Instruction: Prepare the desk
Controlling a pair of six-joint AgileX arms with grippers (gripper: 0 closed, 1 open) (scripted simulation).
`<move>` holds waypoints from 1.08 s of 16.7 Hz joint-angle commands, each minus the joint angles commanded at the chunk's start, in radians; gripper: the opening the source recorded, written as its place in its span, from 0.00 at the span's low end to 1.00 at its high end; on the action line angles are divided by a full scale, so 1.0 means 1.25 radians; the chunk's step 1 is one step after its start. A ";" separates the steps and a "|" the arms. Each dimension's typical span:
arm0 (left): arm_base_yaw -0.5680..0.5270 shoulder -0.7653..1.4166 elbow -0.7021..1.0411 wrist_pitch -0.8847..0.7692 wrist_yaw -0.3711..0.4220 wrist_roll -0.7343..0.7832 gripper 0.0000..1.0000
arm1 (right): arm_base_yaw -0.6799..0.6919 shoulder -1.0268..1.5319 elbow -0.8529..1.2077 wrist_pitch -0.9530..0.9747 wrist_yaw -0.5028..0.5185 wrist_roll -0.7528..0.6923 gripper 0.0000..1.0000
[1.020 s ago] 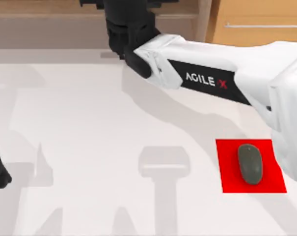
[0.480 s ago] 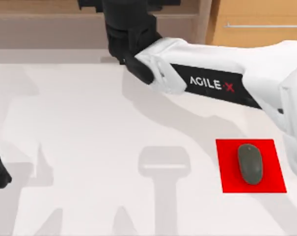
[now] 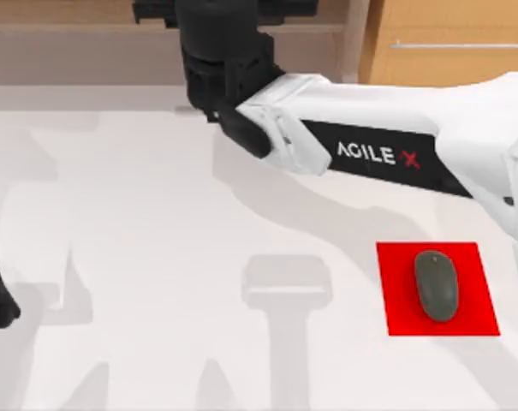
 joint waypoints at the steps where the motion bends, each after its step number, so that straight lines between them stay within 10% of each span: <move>1: 0.000 0.000 0.000 0.000 0.000 0.000 1.00 | 0.000 0.000 0.000 0.000 0.000 0.000 0.00; 8: 0.000 0.000 0.000 0.000 0.000 0.000 1.00 | 0.019 -0.140 -0.165 0.007 -0.103 0.070 0.00; 18: 0.000 0.000 0.000 0.000 0.000 0.000 1.00 | -0.070 -0.473 -0.703 0.005 -0.465 0.349 0.00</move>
